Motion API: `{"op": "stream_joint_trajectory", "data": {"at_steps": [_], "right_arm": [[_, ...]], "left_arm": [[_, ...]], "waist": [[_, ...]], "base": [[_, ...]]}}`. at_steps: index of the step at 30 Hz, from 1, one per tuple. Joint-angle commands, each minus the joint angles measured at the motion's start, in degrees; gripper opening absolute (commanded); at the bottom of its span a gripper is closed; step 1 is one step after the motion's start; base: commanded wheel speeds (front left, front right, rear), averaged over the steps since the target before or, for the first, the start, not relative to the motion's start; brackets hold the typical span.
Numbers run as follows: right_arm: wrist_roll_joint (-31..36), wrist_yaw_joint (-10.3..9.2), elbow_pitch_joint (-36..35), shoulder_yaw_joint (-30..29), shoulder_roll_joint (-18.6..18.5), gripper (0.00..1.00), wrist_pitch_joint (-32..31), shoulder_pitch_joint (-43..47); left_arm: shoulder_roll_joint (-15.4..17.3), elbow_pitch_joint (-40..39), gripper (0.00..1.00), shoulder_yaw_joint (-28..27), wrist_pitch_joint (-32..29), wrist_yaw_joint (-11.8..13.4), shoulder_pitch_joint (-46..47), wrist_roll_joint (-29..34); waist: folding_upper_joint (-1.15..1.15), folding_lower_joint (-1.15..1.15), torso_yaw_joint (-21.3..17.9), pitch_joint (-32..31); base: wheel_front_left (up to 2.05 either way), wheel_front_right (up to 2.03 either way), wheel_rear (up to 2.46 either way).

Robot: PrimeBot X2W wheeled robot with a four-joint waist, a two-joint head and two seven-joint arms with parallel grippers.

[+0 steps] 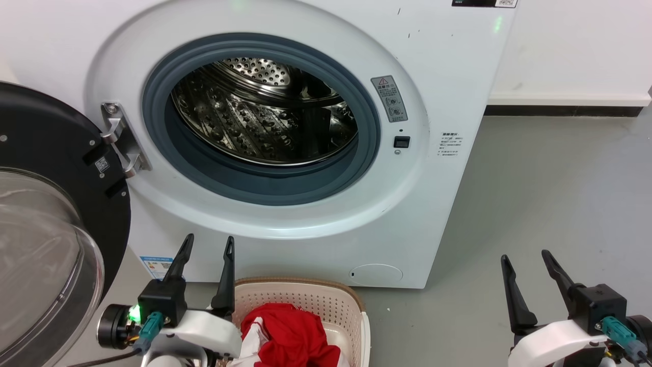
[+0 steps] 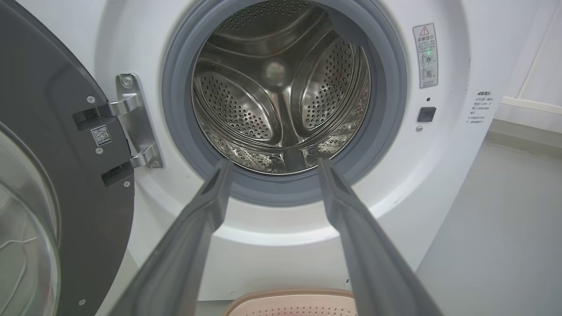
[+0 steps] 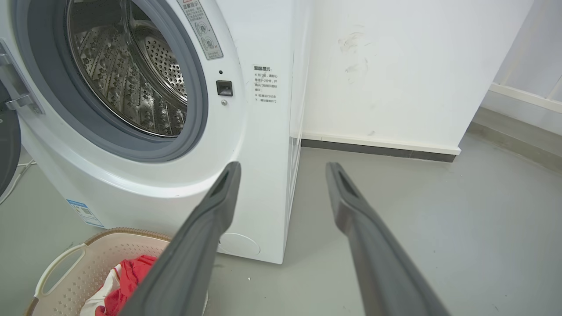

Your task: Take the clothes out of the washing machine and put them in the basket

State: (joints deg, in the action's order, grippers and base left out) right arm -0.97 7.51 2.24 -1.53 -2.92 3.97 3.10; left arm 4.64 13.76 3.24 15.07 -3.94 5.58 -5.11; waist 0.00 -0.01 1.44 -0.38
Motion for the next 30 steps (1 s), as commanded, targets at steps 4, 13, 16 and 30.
{"op": "stream_joint_trajectory", "data": {"at_steps": [4,13,16,30], "right_arm": [[-0.39,-0.04,-1.47,-0.02,0.08,1.00,-0.07,1.49],[-0.61,-0.05,-3.06,0.15,0.07,1.00,-0.97,3.03],[-0.69,-0.04,-3.22,0.28,0.07,1.00,-1.09,2.94],[-1.21,-0.05,-2.95,0.45,0.07,1.00,-1.36,2.61]], "left_arm": [[0.84,-1.57,1.00,0.10,0.15,0.18,-2.36,0.61],[1.27,-5.10,1.00,0.43,-1.21,0.52,-4.55,-0.12],[1.34,-5.74,1.00,0.46,-1.76,0.70,-5.06,-0.52],[1.56,-6.44,1.00,0.88,-2.72,1.26,-5.08,-1.62]], "waist": [[0.00,0.01,-0.29,-0.86],[0.00,0.01,-0.04,-1.81],[0.00,0.01,0.06,-1.84],[0.00,0.01,0.19,-1.10]], "base": [[0.00,0.00,0.00],[0.00,0.00,0.00],[0.00,0.00,0.00],[0.00,0.00,0.00]]}}
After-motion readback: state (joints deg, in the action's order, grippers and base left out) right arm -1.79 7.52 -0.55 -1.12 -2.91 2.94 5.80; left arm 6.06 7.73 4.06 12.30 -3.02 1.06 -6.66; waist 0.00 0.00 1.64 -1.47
